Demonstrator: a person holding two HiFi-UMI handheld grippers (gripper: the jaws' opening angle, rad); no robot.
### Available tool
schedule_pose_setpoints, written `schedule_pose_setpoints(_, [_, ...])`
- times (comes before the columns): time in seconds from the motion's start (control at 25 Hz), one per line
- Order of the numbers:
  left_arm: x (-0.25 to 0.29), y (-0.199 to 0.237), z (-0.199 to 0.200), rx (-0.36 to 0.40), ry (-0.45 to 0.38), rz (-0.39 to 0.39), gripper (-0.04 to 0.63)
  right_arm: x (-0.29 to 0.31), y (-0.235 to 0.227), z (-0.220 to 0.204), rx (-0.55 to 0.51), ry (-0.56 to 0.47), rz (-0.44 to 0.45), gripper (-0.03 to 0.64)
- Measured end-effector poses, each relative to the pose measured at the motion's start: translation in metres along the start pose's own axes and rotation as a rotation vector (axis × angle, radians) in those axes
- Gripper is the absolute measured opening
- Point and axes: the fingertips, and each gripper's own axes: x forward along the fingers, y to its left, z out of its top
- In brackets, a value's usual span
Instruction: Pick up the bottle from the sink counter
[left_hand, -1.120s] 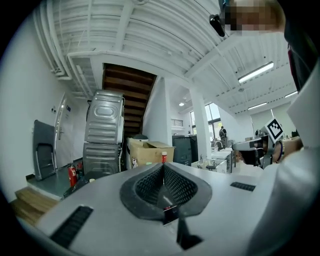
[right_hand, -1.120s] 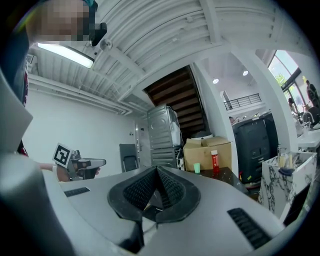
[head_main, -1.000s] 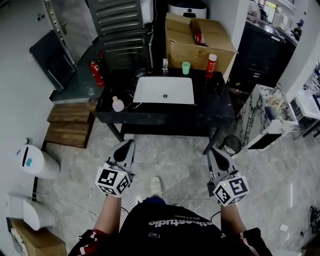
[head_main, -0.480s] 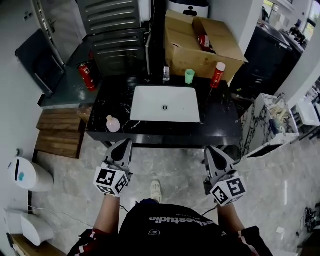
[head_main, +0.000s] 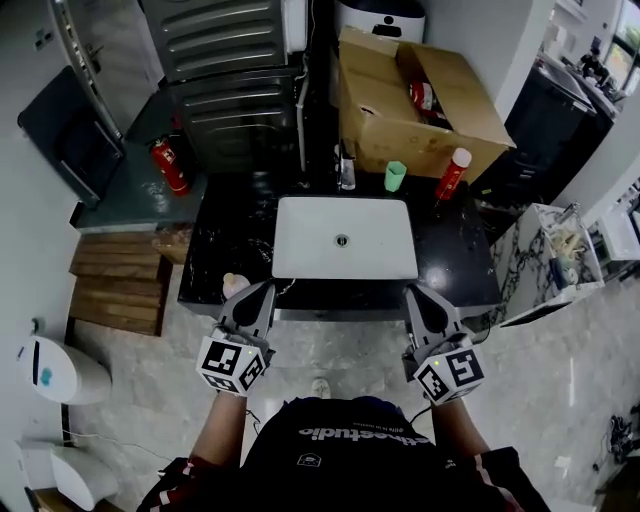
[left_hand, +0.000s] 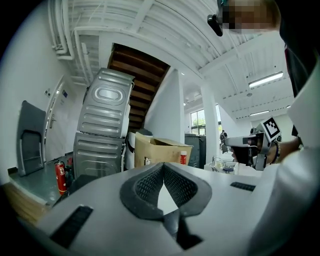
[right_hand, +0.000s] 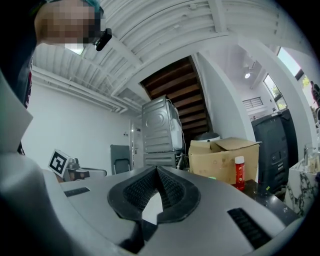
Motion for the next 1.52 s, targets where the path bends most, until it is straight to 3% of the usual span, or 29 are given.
schedule_pose_setpoints(0.16, [0.006, 0.019, -0.010, -0.010, 0.003, 0.050, 0.017, 0.030, 0.004, -0.006, 0.009, 0.016, 0.065, 0.038])
schedule_pose_setpoints(0.36, [0.000, 0.049, -0.032, 0.019, 0.008, 0.178, 0.027, 0.066, 0.023, -0.020, 0.010, 0.036, 0.191, 0.038])
schedule_pose_setpoints(0.56, [-0.011, 0.092, -0.066, 0.034, 0.037, 0.321, 0.180, 0.099, 0.049, -0.034, 0.014, 0.041, 0.319, 0.038])
schedule_pose_setpoints(0.8, [-0.014, 0.145, -0.129, -0.077, 0.088, 0.449, 0.270, 0.117, 0.073, -0.048, 0.007, 0.065, 0.396, 0.038])
schedule_pose_setpoints(0.96, [0.000, 0.164, -0.159, -0.077, 0.141, 0.463, 0.302, 0.120, 0.071, -0.056, 0.009, 0.093, 0.399, 0.038])
schedule_pose_setpoints(1.16, [0.012, 0.176, -0.179, -0.049, 0.183, 0.480, 0.302, 0.122, 0.066, -0.067, 0.014, 0.122, 0.387, 0.038])
schedule_pose_setpoints(1.36, [0.017, 0.176, -0.174, 0.016, 0.194, 0.487, 0.162, 0.122, 0.057, -0.073, 0.017, 0.141, 0.373, 0.038])
schedule_pose_setpoints(1.52, [0.017, 0.173, -0.174, 0.006, 0.228, 0.475, 0.140, 0.119, 0.052, -0.072, 0.022, 0.140, 0.365, 0.038])
